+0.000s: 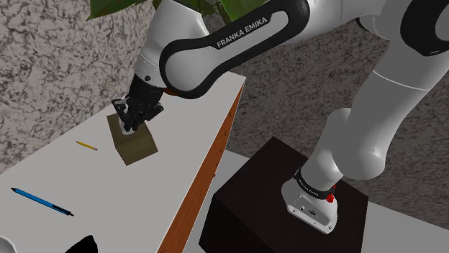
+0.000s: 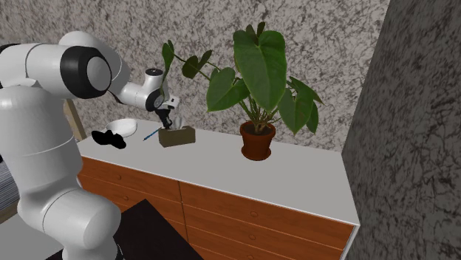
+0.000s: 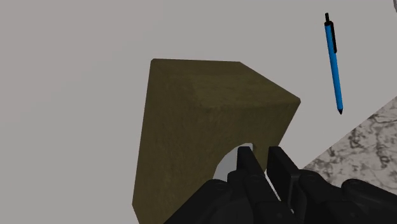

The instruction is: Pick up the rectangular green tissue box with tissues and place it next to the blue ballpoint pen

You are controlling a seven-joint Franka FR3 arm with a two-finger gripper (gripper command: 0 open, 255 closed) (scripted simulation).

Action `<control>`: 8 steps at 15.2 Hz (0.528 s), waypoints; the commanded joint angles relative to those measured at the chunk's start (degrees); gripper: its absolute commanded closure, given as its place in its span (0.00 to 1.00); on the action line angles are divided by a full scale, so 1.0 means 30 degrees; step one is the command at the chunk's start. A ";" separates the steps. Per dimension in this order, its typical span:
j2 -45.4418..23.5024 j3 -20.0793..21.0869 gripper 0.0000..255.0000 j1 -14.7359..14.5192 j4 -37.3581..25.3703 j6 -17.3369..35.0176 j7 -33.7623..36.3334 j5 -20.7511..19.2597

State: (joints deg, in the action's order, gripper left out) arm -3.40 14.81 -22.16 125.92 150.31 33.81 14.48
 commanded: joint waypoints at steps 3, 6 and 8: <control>-0.0676 0.0047 1.00 -0.0057 0.0354 0.1033 -0.0159 0.0063; -0.0729 0.0054 1.00 -0.0056 0.0382 0.1113 -0.0175 0.0070; -0.0729 0.0056 1.00 -0.0054 0.0381 0.1113 -0.0174 0.0070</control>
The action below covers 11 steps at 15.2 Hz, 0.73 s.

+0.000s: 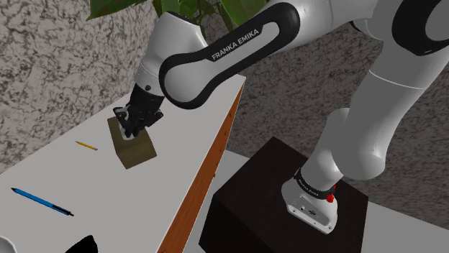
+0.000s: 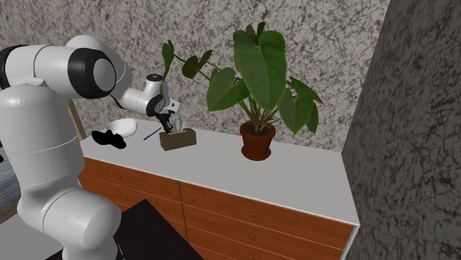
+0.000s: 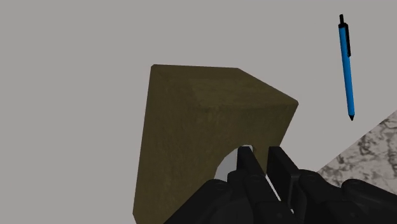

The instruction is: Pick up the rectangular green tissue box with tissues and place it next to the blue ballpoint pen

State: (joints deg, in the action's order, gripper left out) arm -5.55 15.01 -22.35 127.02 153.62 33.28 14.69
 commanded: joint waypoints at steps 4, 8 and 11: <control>-0.0009 -0.0010 0.00 0.0011 0.0017 0.0008 0.0002 0.0001; -0.0004 -0.0011 0.00 0.0014 0.0020 0.0006 -0.0004 0.0005; 0.1230 -0.0055 0.00 0.0177 0.0218 -0.1049 -0.0174 0.0273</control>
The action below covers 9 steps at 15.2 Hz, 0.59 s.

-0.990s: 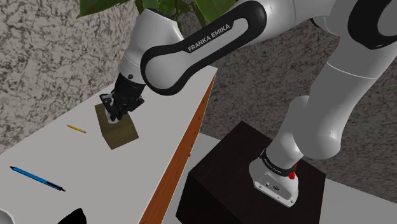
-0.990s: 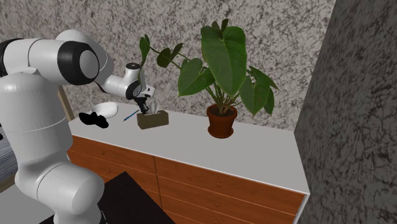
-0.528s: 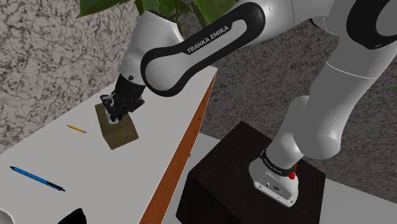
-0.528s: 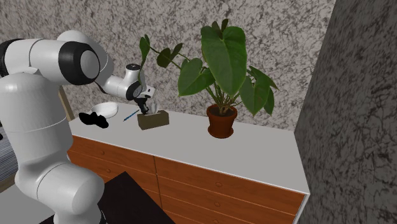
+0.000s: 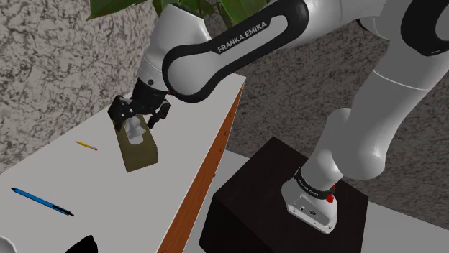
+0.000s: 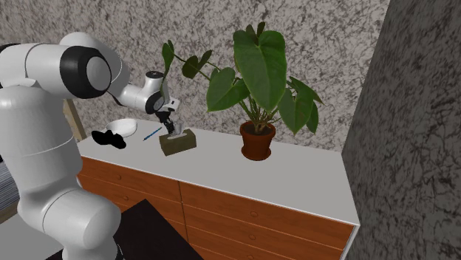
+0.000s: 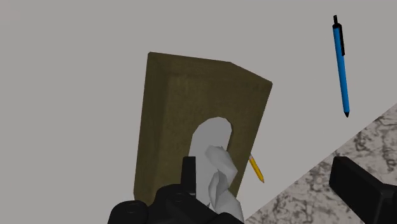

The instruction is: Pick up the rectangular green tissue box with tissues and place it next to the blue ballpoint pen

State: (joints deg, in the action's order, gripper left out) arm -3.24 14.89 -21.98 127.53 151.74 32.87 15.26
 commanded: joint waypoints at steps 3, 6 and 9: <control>0.1526 -0.0118 0.00 0.0159 0.0143 -0.1412 -0.0164 0.0275; 0.1526 -0.0120 0.00 0.0157 0.0143 -0.1412 -0.0164 0.0275; 0.1526 -0.0120 0.00 0.0156 0.0143 -0.1412 -0.0164 0.0275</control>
State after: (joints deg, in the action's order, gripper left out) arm 1.33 14.53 -21.51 127.96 147.52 32.38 16.08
